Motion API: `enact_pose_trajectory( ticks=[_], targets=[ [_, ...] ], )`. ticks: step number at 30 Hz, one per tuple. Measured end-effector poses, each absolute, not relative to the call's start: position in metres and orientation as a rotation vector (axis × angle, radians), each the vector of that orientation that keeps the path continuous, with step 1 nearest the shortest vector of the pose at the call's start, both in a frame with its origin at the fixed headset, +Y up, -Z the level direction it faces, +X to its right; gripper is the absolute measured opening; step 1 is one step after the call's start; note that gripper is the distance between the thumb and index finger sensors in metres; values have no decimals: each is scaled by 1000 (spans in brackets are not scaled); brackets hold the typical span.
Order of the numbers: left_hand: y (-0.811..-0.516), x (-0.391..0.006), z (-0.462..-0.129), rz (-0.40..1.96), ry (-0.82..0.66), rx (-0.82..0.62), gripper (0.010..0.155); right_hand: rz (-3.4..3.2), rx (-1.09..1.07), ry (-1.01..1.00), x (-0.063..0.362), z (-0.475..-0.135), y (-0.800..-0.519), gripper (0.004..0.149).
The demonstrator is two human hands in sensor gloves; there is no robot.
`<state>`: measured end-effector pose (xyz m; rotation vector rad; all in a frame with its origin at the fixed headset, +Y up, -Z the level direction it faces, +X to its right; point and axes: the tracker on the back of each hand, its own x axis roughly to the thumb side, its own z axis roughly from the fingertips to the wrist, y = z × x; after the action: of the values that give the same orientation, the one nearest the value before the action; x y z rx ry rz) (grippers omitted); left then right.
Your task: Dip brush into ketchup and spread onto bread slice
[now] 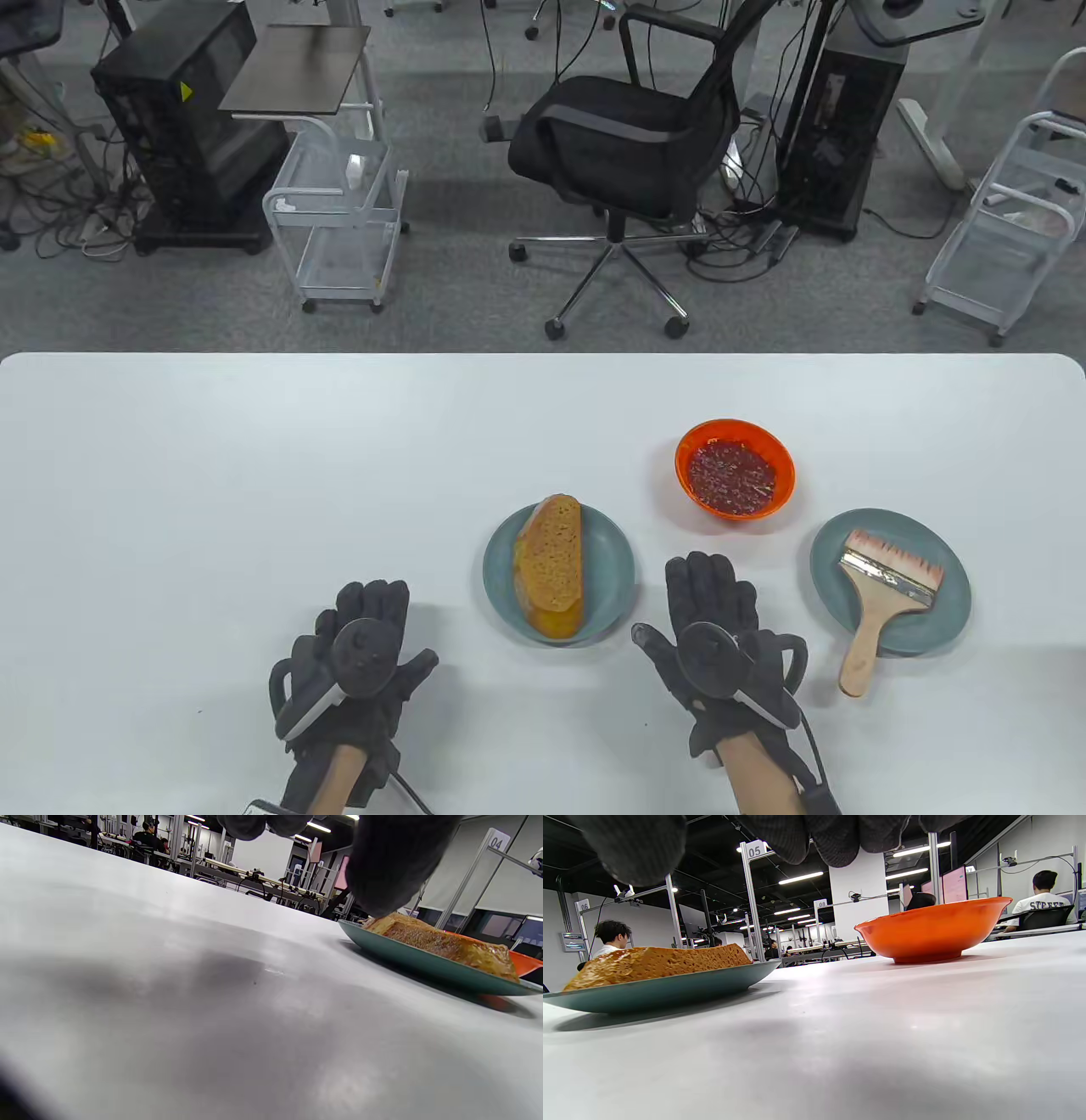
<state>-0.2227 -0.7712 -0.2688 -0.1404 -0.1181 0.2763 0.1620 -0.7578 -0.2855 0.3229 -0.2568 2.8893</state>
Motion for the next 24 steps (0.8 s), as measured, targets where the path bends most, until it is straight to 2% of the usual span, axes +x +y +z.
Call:
enact_pose_trajectory(
  ticks=[10,24],
  targets=[
    [-773,-220,-269,279,-122,-137,80,2895,338,-229,159,-284,-759,80],
    [-773,-216,-269,284,-109,-135,79,2815,322,-284,168,-276,-744,79]
  ],
)
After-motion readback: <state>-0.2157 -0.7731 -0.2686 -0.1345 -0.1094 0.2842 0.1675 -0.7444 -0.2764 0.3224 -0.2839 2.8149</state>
